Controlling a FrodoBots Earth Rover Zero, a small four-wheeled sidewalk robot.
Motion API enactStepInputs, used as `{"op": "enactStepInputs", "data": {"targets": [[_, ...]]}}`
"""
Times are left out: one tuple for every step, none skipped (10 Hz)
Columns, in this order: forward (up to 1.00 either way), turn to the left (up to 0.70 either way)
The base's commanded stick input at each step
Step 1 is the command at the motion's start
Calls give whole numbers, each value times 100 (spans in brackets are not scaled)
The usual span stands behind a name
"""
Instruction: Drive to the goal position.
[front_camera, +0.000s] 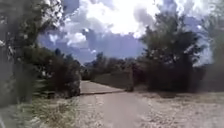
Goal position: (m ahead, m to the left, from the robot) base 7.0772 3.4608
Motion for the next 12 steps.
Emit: {"op": "enactStepInputs", "data": {"targets": [[70,0],[70,0],[70,0],[70,0],[70,0],[70,0],[70,0],[70,19],[70,35],[70,35],[70,35],[70,35]]}}
